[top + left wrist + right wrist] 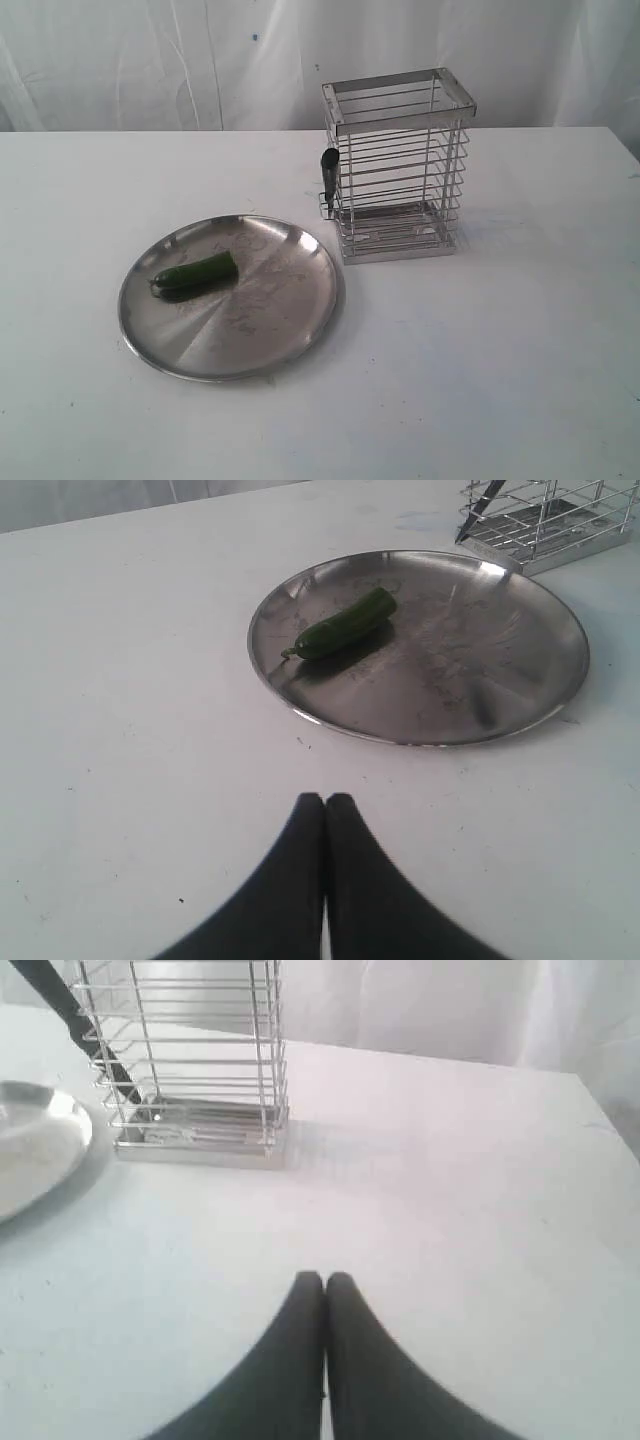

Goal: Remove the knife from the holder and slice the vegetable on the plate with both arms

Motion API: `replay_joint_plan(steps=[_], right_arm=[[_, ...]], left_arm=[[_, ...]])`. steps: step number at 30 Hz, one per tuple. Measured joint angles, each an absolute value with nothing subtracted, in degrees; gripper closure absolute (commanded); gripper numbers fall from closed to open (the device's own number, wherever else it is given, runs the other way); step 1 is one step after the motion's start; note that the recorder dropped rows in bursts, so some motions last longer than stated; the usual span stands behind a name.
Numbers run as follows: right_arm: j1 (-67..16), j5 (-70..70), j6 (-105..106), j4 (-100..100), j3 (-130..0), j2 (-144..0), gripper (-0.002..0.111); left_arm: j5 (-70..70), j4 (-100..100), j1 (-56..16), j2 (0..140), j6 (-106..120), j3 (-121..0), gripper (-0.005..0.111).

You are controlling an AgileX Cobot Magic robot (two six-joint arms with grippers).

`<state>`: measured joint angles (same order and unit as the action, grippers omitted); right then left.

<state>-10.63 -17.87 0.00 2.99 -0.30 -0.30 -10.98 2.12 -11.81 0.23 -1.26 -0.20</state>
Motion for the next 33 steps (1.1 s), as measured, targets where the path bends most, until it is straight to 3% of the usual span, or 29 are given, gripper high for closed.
replay_joint_plan(steps=[5,8,14,26,28,29,30,31,33], right_arm=[[-10.6,-4.1,-1.2,-2.1,-3.6,-0.3,0.108],[-10.6,-3.1,-4.1,-2.6,-9.3,-0.3,0.108],[-10.7,-17.4,-7.3,-2.7,-23.0,-1.9,0.108],[-10.7,-38.4,-5.5,-14.5,-46.2,-28.3,0.108],[-10.7,-44.1,-4.0,-16.1,-51.5,-37.1,0.098],[-10.9,-45.4,-3.6,-16.3,-52.9,-39.6,0.082],[-12.0,-47.7,-2.8,-16.8,-56.2,-46.0,0.074],[-12.8,-48.1,-2.7,-16.9,-57.7,-48.1,0.052],[-15.5,-47.8,-2.4,-17.0,-61.1,-54.7,0.041]], left_arm=[[-11.0,2.1,-11.8,0.2,-1.3,-0.2,0.107],[-11.0,2.1,-11.8,0.2,-1.3,-0.2,0.107],[-11.0,2.1,-11.8,0.2,-1.3,-0.2,0.107],[-11.0,2.1,-11.8,0.2,-1.3,-0.2,0.107],[-11.0,2.1,-11.8,0.2,-1.3,-0.2,0.107],[-11.0,2.1,-11.8,0.2,-1.3,-0.2,0.107],[-11.0,2.1,-11.8,0.2,-1.3,-0.2,0.107],[-11.0,2.1,-11.8,0.2,-1.3,-0.2,0.107],[-11.0,2.1,-11.8,0.2,-1.3,-0.2,0.107]])
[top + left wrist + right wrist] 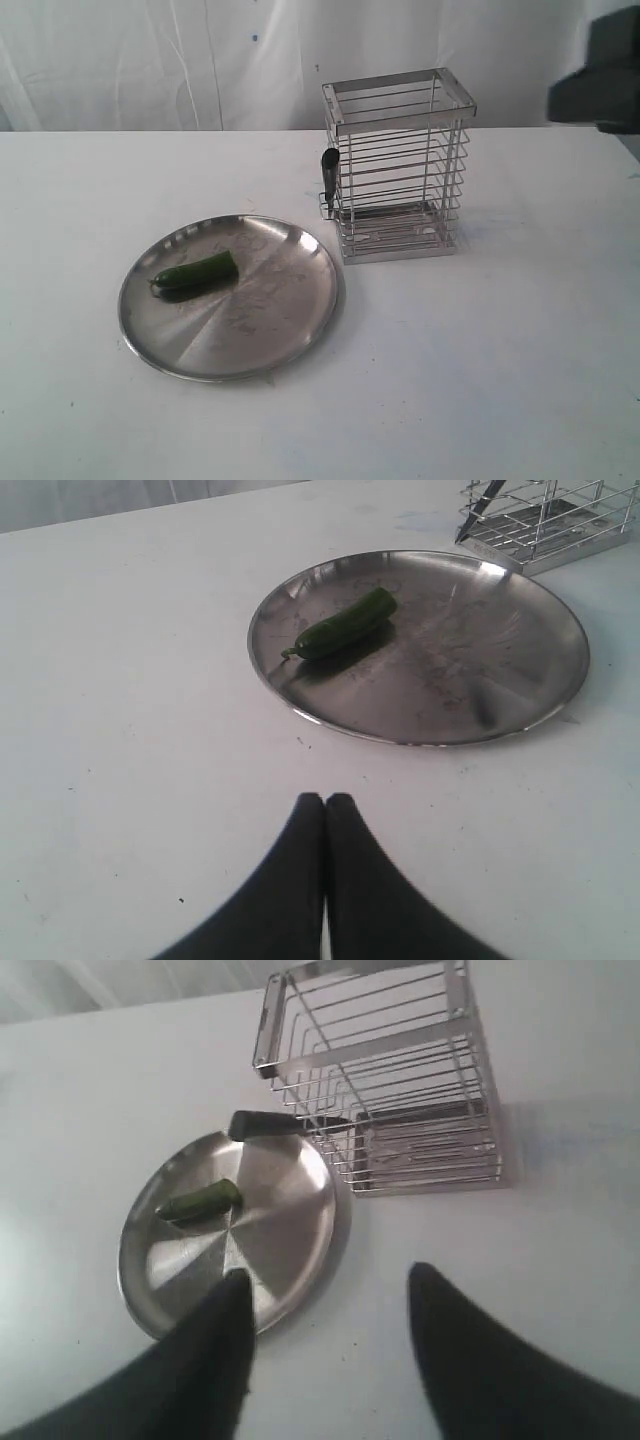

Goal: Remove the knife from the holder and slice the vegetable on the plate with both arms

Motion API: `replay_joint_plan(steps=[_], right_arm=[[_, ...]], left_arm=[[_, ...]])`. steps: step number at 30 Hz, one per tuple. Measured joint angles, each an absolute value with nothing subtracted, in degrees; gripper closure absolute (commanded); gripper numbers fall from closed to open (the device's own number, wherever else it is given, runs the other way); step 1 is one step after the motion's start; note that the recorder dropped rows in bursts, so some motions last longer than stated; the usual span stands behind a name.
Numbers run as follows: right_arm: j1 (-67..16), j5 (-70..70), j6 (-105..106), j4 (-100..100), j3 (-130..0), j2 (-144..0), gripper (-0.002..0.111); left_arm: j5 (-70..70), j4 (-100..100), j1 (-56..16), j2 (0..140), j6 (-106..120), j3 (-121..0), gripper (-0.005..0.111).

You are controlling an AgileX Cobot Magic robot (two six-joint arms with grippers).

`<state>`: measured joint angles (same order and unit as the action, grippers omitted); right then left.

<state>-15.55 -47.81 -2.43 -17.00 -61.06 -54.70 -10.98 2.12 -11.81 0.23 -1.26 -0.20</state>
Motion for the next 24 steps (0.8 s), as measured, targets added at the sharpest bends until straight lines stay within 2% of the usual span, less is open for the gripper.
replay_joint_plan(steps=[5,10,16,24], right_arm=[[-26.3,-40.3,-8.1,-14.6,-67.5,-69.2,0.041],[-34.6,-41.6,-18.4,-4.5,-79.9,-83.8,0.041],[-38.1,-44.4,-23.9,1.3,-88.8,-93.9,0.042],[-38.2,-50.4,-27.1,3.7,-94.7,-101.5,0.043]], left_arm=[[-11.0,2.1,-11.8,0.2,-1.3,-0.2,0.107],[-11.0,2.1,-11.8,0.2,-1.3,-0.2,0.107],[-11.0,2.1,-11.8,0.2,-1.3,-0.2,0.107],[-11.0,2.1,-11.8,0.2,-1.3,-0.2,0.107]])
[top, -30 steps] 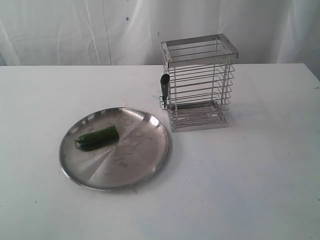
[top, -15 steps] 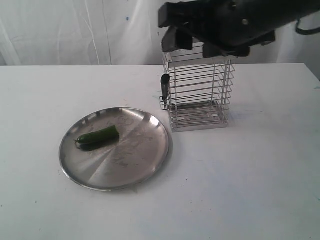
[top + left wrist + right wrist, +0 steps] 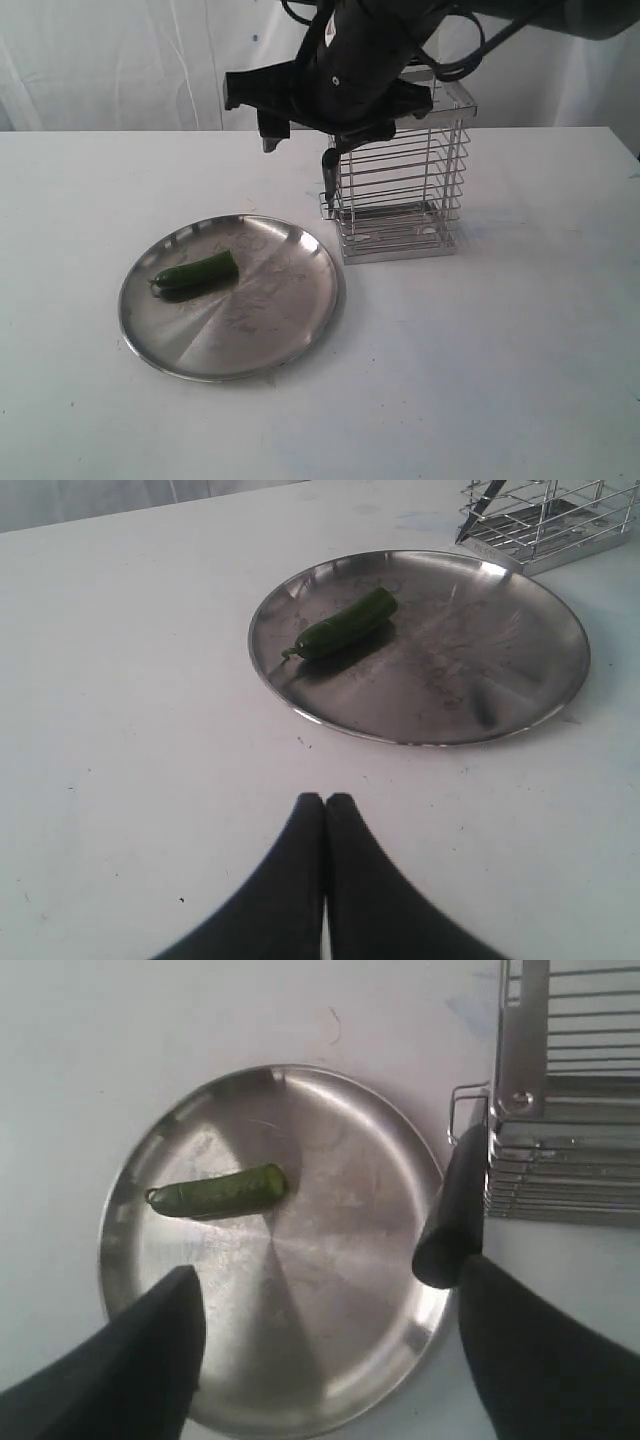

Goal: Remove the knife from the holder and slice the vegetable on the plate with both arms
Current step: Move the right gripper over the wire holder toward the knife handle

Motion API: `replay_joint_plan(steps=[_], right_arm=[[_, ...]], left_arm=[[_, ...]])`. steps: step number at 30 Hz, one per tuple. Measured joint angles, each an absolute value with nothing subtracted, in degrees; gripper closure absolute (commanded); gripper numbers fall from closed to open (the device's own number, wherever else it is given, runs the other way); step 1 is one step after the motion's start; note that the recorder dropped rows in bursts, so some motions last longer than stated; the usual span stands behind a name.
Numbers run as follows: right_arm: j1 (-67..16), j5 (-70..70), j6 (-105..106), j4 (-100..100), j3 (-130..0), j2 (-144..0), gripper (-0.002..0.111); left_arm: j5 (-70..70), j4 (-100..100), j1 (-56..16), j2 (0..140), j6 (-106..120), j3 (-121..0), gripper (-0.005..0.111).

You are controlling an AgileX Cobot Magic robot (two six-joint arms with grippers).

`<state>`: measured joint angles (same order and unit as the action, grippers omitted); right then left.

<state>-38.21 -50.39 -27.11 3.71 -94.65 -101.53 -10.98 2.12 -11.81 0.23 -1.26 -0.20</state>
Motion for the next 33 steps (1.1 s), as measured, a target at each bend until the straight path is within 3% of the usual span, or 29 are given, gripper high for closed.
replay_joint_plan(steps=[8,28,33], right_arm=[[-38.2,-53.7,-29.0,7.2,-94.9,-102.9,0.043],[-38.2,-52.5,-30.4,12.3,-95.1,-106.8,0.063],[-38.2,-52.1,-30.8,14.0,-95.1,-107.4,0.074]], left_arm=[[-11.0,2.1,-11.8,0.2,-1.3,-0.2,0.107],[-11.0,2.1,-11.8,0.2,-1.3,-0.2,0.107],[-11.0,2.1,-11.8,0.2,-1.3,-0.2,0.107]])
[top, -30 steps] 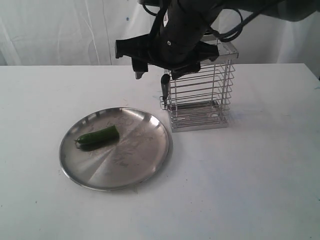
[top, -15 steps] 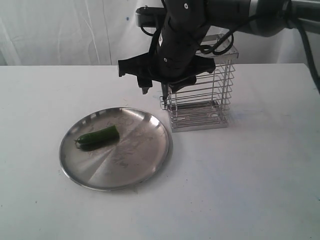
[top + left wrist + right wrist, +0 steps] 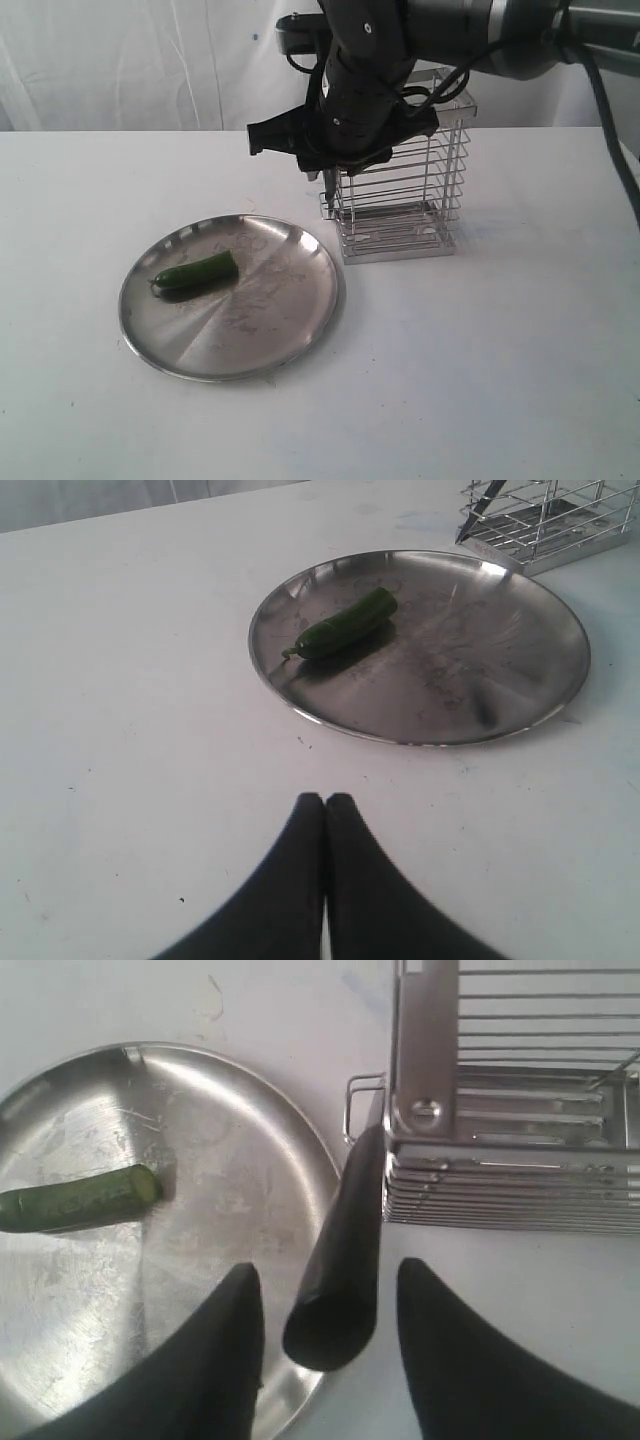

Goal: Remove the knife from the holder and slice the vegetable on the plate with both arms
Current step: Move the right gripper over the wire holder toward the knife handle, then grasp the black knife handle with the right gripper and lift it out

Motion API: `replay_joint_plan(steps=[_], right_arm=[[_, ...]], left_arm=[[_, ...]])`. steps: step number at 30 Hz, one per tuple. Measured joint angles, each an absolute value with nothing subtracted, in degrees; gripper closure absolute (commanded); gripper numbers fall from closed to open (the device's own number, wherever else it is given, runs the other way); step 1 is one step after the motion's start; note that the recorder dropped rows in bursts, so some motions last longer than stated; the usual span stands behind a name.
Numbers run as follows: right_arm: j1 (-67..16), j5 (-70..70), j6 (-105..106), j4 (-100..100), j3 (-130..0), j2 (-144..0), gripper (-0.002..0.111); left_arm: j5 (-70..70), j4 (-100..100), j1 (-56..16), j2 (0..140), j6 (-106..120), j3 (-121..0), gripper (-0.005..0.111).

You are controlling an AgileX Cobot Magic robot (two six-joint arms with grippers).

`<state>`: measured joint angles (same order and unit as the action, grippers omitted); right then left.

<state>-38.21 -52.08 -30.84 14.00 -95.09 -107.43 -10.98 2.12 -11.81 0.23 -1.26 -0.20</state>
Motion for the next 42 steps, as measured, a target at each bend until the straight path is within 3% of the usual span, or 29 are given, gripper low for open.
replay_joint_plan(steps=[9,42], right_arm=[[-38.2,-50.9,-30.8,15.8,-95.1,-107.7,0.091],[-38.3,-54.8,-22.9,16.8,-95.1,-99.5,0.1]], left_arm=[[-11.0,2.1,-11.8,0.2,-1.3,-0.2,0.107],[-11.0,2.1,-11.8,0.2,-1.3,-0.2,0.107]])
